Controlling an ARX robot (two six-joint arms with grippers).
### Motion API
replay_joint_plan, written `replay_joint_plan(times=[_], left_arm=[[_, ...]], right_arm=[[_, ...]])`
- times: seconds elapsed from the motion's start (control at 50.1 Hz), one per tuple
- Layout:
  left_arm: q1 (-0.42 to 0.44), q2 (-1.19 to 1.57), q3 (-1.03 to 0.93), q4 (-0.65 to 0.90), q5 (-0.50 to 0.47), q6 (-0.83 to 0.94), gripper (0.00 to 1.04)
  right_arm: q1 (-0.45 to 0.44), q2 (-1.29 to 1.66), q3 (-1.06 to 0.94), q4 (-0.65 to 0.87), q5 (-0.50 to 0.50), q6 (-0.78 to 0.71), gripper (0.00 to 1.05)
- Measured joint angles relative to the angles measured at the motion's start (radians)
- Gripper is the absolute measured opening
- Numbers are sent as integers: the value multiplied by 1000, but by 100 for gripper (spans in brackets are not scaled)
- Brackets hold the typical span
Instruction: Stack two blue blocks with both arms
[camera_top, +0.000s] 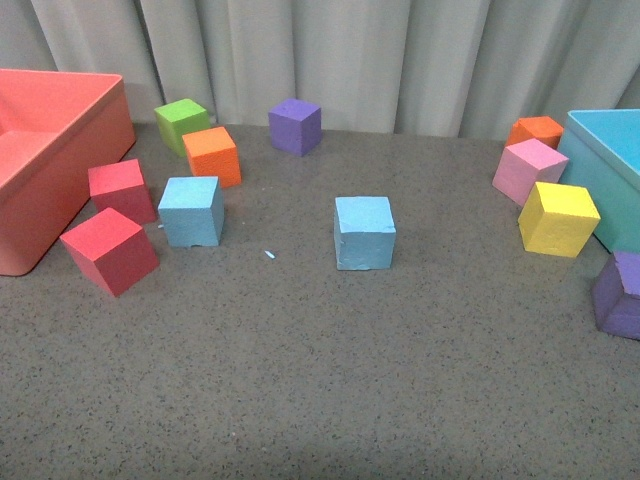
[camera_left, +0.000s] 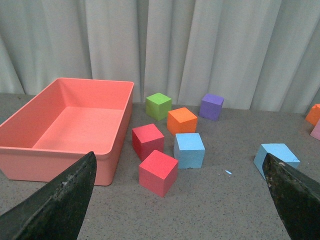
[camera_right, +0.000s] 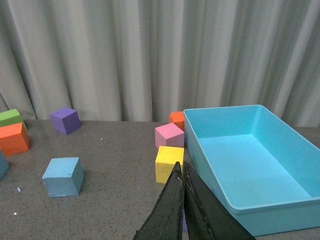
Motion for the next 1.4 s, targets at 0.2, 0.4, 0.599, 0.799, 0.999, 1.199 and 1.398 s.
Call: replay_joint_plan(times=[0.2,0.4,0.599,0.799,0.999,1.199,1.398], left_arm=[[0,0,0,0,0,0,98],[0,0,0,0,0,0,98],[0,0,0,0,0,0,98],[-43,130,61,-129,-139,-77,98],[-86,830,269,229,-98,-172,98],[-130,1477,631,225,-50,-122,98],[-158,1809,954,94,-57,-82,98]], right_arm=[[0,-42,0,-42,0,0,1],[0,-215,1,-224,-2,-1,2],[0,-222,1,-229,-3,0,46],[0,-222,1,-229,-3,0,86],[0,-223,1,-229,-3,0,95],[0,-223,1,-229,-3,0,95],[0,-223,1,-229,-3,0,95]])
